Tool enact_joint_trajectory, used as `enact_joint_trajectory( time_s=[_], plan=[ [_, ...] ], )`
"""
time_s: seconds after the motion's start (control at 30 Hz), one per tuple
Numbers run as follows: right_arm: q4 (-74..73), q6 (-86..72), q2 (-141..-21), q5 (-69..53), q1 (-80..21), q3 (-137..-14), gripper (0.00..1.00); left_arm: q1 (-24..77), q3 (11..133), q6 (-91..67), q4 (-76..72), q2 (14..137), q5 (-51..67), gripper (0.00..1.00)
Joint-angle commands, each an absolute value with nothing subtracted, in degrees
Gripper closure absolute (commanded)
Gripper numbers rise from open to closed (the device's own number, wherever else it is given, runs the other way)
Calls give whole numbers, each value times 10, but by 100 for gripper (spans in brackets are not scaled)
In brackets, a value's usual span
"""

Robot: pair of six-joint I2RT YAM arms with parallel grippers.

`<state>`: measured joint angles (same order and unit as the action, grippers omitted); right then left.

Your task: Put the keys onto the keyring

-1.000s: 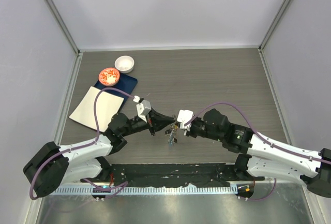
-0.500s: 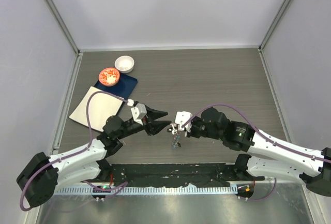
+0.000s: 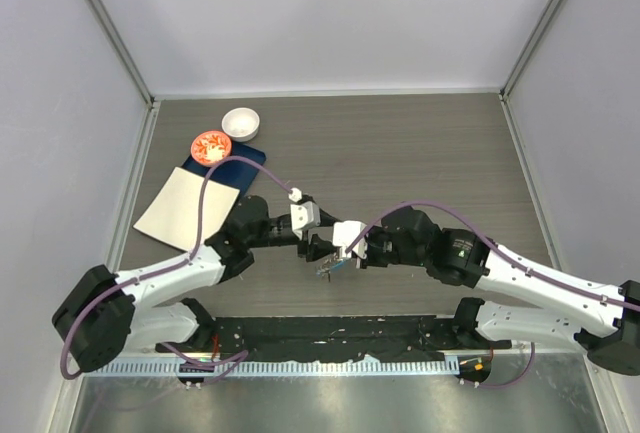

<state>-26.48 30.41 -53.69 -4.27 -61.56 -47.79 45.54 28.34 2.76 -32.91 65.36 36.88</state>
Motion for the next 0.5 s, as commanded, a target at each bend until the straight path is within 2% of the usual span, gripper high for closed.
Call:
enact_joint_trajectory(
  time_s=[0.0, 0.33, 0.47],
  plan=[
    [-261, 321, -535, -62, -619, -517, 99, 442, 331, 97, -306, 684, 445, 41],
    [-271, 323, -526, -32, -620, -513, 99, 433, 319, 75, -315, 715, 513, 30],
    [-276, 323, -527, -29, -619, -512, 99, 433, 304, 70, -340, 718, 508, 30]
  ],
)
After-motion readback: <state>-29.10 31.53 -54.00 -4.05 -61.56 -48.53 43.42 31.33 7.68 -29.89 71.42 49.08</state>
